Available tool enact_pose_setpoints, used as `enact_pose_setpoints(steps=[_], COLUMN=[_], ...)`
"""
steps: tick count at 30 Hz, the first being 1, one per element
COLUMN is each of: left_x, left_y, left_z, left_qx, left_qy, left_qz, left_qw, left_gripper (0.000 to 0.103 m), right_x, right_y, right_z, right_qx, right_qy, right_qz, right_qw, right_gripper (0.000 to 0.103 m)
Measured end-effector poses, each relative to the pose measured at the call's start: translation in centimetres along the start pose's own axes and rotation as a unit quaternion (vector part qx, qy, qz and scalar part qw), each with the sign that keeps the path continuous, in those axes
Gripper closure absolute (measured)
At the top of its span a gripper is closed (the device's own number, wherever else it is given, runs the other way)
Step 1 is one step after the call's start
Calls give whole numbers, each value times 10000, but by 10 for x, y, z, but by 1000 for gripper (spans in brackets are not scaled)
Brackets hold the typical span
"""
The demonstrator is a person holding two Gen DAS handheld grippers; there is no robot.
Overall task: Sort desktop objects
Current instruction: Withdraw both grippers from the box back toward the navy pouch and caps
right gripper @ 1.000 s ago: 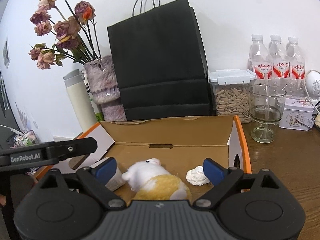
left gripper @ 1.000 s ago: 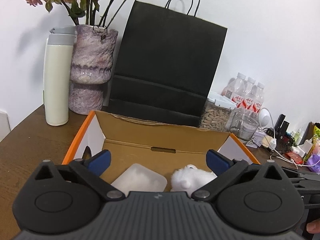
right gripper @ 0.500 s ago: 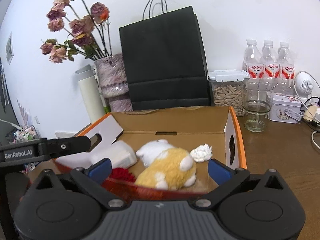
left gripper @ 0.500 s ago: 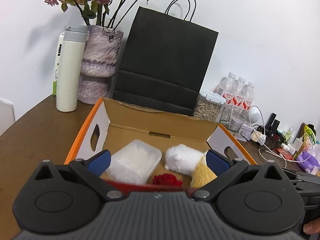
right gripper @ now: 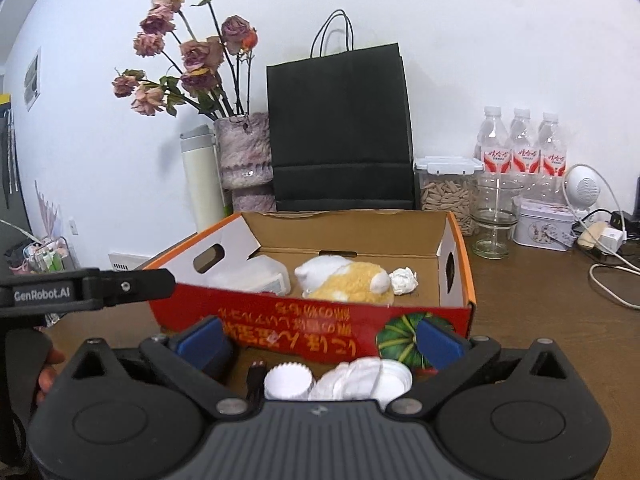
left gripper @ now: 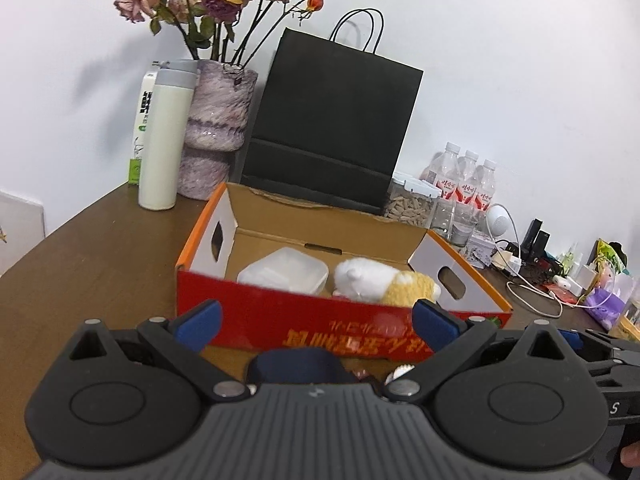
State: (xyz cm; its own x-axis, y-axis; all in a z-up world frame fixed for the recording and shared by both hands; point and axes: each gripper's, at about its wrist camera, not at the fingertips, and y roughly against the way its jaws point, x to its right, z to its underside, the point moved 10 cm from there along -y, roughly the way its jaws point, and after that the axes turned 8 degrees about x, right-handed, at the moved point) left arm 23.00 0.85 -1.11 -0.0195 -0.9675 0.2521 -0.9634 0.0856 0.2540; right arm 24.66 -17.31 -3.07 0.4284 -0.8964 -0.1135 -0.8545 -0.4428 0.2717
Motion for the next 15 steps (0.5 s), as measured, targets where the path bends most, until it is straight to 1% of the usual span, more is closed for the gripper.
enact_pose_setpoints(steps=[5,9,15], left_x=[2,4,10], left_y=[15,26,42], left_z=[13,22,31], left_qx=[6,-7,62], left_qy=[-102,-188,-355], left_qz=[6,14,34], left_qw=[9999,9998,9993], left_gripper=[0,0,0], right_x=[-3,-8,-12], right_y=[16,27,41], right_z=[10,19,28], right_qx=[10,-26,-8], right_qy=[-12,-77,-43], right_qz=[32,-62,-37], right_qw=[10000,9999,10000], right_gripper=[0,0,0])
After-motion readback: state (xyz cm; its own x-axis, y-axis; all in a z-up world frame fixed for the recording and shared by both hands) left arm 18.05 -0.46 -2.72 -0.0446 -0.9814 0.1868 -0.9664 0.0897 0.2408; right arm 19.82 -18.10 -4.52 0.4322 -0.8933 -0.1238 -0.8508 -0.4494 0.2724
